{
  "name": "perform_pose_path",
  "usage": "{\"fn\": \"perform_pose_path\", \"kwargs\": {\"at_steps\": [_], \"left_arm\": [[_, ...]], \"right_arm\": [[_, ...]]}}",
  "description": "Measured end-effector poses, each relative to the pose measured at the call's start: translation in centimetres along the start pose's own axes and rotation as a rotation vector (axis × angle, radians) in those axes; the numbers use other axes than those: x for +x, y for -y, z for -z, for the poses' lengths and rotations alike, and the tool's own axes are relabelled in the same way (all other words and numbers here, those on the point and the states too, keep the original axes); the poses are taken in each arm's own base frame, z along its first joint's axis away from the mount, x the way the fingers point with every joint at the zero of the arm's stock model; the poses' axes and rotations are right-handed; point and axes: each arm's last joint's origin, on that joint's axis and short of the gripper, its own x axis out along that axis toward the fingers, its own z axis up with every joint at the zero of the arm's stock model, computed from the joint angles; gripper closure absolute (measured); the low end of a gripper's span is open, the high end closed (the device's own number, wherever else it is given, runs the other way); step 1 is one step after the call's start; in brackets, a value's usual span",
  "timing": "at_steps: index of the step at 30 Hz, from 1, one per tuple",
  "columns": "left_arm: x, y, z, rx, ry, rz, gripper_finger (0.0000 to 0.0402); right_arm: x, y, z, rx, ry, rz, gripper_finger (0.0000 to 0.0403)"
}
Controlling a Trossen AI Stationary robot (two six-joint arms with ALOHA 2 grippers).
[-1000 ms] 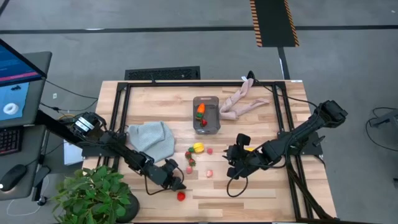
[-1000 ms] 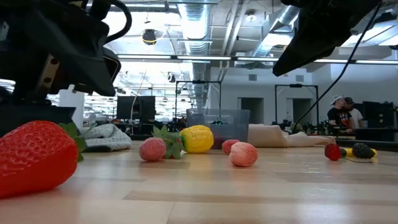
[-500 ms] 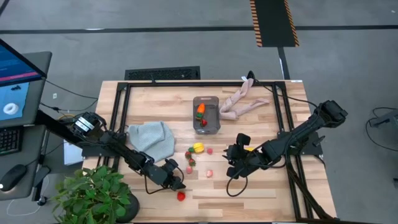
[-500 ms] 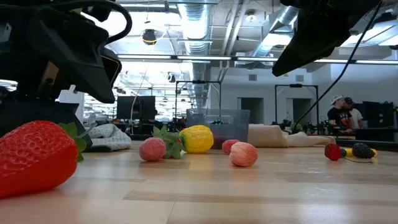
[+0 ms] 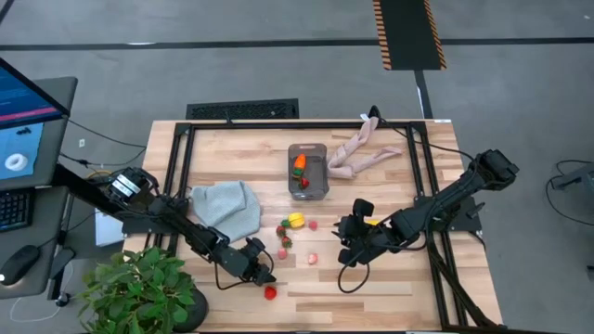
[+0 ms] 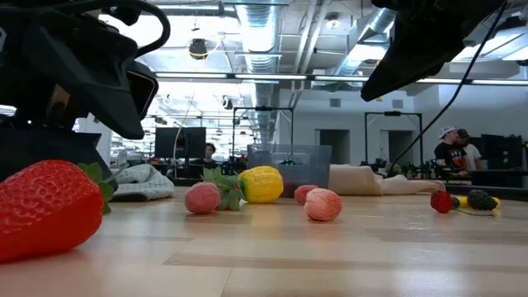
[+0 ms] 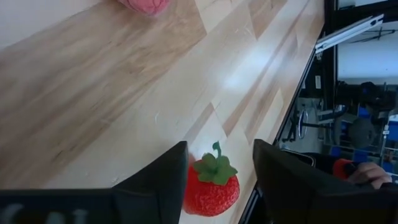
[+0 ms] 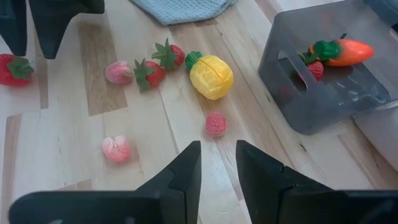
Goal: Pick and placing Produce into tupperware
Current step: Put the red strawberry into the black bin
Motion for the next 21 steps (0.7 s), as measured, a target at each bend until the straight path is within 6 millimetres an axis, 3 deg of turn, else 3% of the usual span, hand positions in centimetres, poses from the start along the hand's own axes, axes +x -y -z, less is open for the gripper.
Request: {"fn": "perform_pose_path", "kwargs": {"at_steps": [21], "left_arm": [[-0.02,-0.22,0.08,0.013,0.004,-0.023,0.0240]], "right_arm": [[0.00,-0.03,-0.05,0.004,0.004,-0.002,0.0280]]}}
